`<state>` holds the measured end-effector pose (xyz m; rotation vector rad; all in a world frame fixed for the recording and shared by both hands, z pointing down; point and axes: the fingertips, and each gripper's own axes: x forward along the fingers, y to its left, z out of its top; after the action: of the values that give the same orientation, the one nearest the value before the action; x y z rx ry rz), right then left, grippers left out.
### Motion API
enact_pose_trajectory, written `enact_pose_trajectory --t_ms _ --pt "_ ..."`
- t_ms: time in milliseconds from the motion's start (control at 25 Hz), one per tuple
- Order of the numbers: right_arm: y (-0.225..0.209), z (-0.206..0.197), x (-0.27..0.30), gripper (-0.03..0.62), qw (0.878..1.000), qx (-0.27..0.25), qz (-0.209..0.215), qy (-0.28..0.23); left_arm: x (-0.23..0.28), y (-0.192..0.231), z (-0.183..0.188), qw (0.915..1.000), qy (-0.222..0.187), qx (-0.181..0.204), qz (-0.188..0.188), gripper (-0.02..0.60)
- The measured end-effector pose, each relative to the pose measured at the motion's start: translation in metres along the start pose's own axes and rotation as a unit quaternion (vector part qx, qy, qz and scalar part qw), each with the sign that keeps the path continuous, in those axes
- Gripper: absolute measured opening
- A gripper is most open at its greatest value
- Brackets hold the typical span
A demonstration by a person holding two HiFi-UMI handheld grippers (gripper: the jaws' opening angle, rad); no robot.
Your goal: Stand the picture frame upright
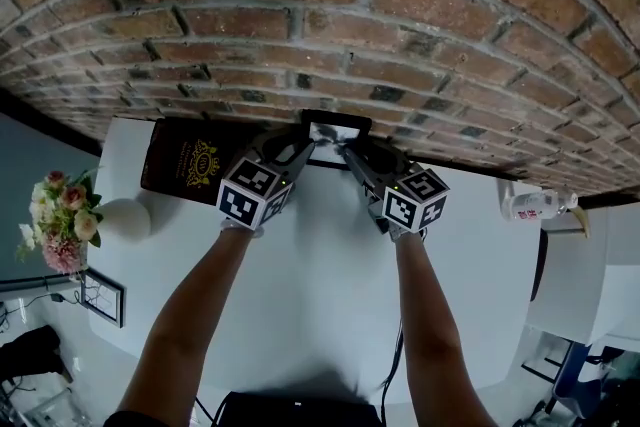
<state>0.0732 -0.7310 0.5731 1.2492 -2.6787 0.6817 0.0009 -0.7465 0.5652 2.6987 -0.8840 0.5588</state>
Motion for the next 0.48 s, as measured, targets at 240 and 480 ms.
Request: enact_pose_trajectory --t_ms 240,480 --pt "-0.003 -0.001 -0.006 0.198 0.999 0.04 -0.03 -0.016 0.001 -0.01 -0.01 0.9998 0.02 0.004 -0.001 0.205" --pt "-0.006 -0.003 -0.024 0.259 0.995 0.064 -0.064 -0.031 -0.01 -0.006 -0.014 0.9993 0.023 0.005 0.029 0.235"
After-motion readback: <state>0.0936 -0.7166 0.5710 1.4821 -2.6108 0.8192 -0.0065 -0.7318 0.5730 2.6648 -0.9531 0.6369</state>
